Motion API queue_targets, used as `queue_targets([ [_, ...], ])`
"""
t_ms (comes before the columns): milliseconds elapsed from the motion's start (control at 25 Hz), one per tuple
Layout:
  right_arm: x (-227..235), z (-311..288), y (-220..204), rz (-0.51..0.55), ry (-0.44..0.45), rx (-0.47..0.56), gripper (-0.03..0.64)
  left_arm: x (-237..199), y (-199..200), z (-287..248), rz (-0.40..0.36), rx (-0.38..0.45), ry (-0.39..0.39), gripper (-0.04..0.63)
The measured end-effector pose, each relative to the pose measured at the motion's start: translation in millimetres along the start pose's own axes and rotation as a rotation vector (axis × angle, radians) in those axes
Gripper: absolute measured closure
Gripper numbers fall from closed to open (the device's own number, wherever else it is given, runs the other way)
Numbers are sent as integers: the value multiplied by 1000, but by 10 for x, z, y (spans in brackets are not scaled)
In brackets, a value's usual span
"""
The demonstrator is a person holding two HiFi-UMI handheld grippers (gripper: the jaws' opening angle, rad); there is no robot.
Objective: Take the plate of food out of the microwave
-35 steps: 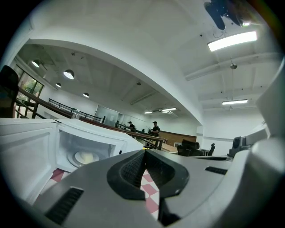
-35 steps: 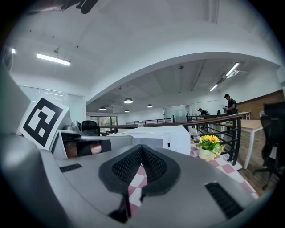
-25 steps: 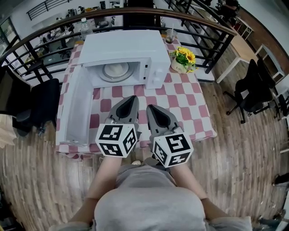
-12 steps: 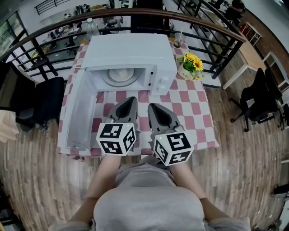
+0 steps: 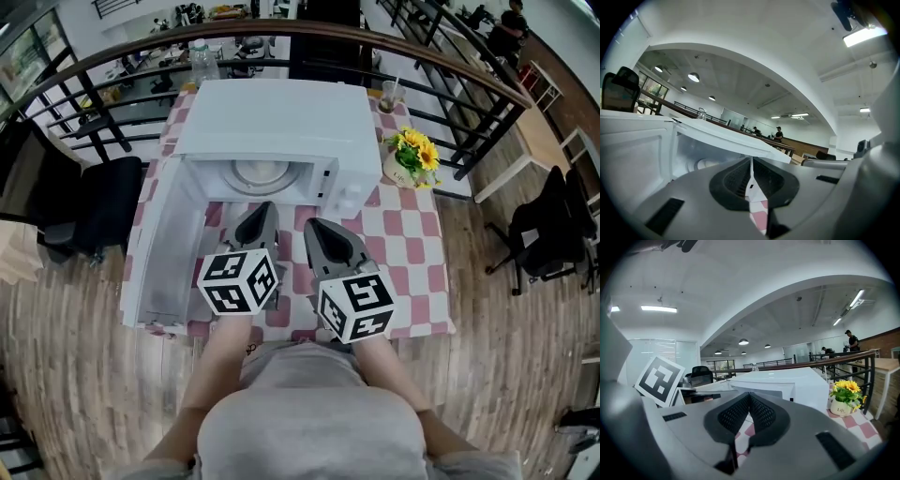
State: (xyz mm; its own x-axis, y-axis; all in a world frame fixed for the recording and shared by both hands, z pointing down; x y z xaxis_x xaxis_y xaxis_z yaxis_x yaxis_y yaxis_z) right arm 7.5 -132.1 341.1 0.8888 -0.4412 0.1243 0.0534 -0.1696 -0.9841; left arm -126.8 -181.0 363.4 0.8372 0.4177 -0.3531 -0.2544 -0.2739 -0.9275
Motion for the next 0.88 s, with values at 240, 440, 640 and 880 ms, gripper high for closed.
queue_targets([
  [240,185,-199,-23,17,14,-16,595,-143,-88,-273,86,-29,-7,460],
  [440,264,-316,-82,34,35,-31,594,-274,-201,-433,197,-46,-8,304],
  [640,337,-456,-175,51,56,-49,594,-413,-329,-587,283,-79,12,278],
  [880,333,-594,-281,114,98,-40,594,-701,-578,-751,452,-116,84,276],
])
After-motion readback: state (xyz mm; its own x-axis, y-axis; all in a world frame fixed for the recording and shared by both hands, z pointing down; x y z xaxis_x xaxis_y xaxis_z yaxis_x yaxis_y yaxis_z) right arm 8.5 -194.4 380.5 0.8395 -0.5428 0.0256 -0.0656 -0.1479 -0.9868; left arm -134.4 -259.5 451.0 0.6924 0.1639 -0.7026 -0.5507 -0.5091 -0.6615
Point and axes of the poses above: the fingertips, and each gripper's own axes: z backward along the fingers, x to its right, y out of its top, the point moved 7 cm from there along z, backward along the fingers, and after that the axes turned 3 degrees about x, right-handed, at the moved point
